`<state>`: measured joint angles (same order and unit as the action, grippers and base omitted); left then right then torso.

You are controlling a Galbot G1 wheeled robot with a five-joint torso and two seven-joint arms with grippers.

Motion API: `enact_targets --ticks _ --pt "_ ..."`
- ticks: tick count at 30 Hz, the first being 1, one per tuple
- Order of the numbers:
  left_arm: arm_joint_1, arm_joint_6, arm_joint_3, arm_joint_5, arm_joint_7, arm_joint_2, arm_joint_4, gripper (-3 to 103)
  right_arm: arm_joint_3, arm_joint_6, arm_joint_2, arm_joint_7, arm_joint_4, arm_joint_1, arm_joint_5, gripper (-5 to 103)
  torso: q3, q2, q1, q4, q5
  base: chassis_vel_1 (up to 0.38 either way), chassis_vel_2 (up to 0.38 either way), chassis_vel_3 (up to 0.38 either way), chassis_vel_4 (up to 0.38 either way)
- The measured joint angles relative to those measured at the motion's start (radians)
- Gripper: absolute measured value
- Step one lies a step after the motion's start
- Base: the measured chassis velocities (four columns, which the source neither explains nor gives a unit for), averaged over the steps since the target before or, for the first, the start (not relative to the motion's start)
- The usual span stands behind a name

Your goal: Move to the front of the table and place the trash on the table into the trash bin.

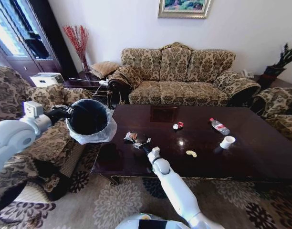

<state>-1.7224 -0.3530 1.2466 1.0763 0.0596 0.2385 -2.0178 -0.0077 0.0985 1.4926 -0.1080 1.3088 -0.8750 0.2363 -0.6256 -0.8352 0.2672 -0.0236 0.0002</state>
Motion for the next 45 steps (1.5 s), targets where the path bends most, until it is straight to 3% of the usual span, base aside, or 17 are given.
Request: enact_targets --ticks 9,12,15,20,21,22,24,26,27,30,34,36,38,42,43,45 --pt "-0.004 0.002 0.0 0.003 -0.007 0.009 -0.005 4 -0.019 0.005 0.047 0.082 -0.065 0.048 -0.043 100 0.0 0.0 0.0 -0.0013 -0.0008 0.08 0.083 -0.079 -0.056" --pt "-0.006 0.005 0.0 0.004 -0.011 0.016 -0.009 4 -0.018 -0.001 0.067 0.123 -0.102 0.072 -0.062 100 0.0 0.0 0.0 0.0 0.0002 0.0 0.0 0.0 0.0" --pt "-0.01 0.01 0.0 0.004 -0.014 0.022 -0.013 4 -0.015 -0.038 0.071 0.155 -0.116 0.077 -0.07 100 0.0 0.0 0.0 0.0013 0.0004 0.0 0.0 0.0 0.0" --pt "-0.014 0.014 0.0 0.003 -0.016 0.027 -0.012 4 -0.014 -0.07 0.064 0.162 -0.119 0.072 -0.057 97 0.0 0.0 0.0 0.0 0.0001 0.0 0.0 0.0 0.0" --pt "-0.015 0.016 0.0 0.003 -0.016 0.028 -0.013 4 -0.01 -0.073 0.062 0.158 -0.126 0.072 -0.052 88 0.0 0.0 0.0 -0.0006 -0.0004 0.0 0.0 0.0 0.0" --pt "-0.015 0.017 -0.001 0.003 -0.016 0.028 -0.013 4 -0.008 -0.073 0.061 0.155 -0.129 0.072 -0.047 88 0.0 0.0 0.0 -0.0007 -0.0004 0.0 0.0 0.0 0.0" --pt "-0.016 0.018 -0.002 0.003 -0.017 0.029 -0.013 4 -0.007 -0.079 0.061 0.15 -0.13 0.072 -0.039 77 0.0 0.0 0.0 -0.0006 -0.0004 0.0 0.0 0.0 0.0" --pt "-0.016 0.019 -0.002 0.003 -0.017 0.029 -0.013 4 -0.007 -0.082 0.061 0.149 -0.13 0.072 -0.034 77 0.0 0.0 0.0 -0.0005 -0.0004 0.0 0.0 0.0 0.0" --pt "-0.016 0.021 -0.003 0.003 -0.018 0.029 -0.014 4 -0.006 -0.086 0.061 0.147 -0.13 0.072 -0.029 65 0.0 0.0 0.0 0.0 -0.0003 0.0 0.0 0.0 0.0" --pt "-0.017 0.022 -0.003 0.003 -0.019 0.029 -0.014 4 -0.005 -0.089 0.06 0.145 -0.131 0.072 -0.025 60 0.0 0.0 0.0 0.0002 -0.0003 0.0 0.0 0.0 0.0" --pt "-0.019 0.025 -0.004 0.0 -0.02 0.034 -0.013 4 -0.007 -0.092 0.059 0.14 -0.135 0.07 -0.022 38 0.0 0.0 0.0 -0.0003 -0.0003 0.0 0.0 0.0 0.0" --pt "-0.019 0.025 -0.004 -0.001 -0.02 0.035 -0.013 4 -0.008 -0.094 0.059 0.14 -0.135 0.069 -0.022 38 0.0 0.0 0.0 -0.0003 -0.0003 0.0 0.0 0.0 0.0" --pt "-0.02 0.028 -0.004 -0.001 -0.02 0.036 -0.013 4 -0.012 -0.1 0.057 0.141 -0.133 0.066 -0.021 22 0.0 0.0 0.0 -0.0002 -0.0003 0.0 0.0 0.0 0.0" --pt "-0.02 0.029 -0.004 -0.001 -0.021 0.037 -0.013 4 -0.013 -0.1 0.057 0.141 -0.135 0.067 -0.018 17 0.0 0.0 0.0 0.0 -0.0003 0.0 0.0 0.0 0.0" --pt "-0.02 0.03 -0.004 -0.001 -0.021 0.039 -0.013 4 -0.013 -0.1 0.057 0.142 -0.136 0.067 -0.016 7 0.0 0.0 0.0 0.0001 -0.0002 0.0 0.0 0.0 0.0" --pt "-0.024 0.03 -0.004 -0.002 -0.021 0.041 -0.015 4 -0.012 -0.099 0.056 0.143 -0.137 0.066 -0.012 3 0.0 0.0 0.0 0.0 -0.0003 0.0 0.0 0.0 0.0"
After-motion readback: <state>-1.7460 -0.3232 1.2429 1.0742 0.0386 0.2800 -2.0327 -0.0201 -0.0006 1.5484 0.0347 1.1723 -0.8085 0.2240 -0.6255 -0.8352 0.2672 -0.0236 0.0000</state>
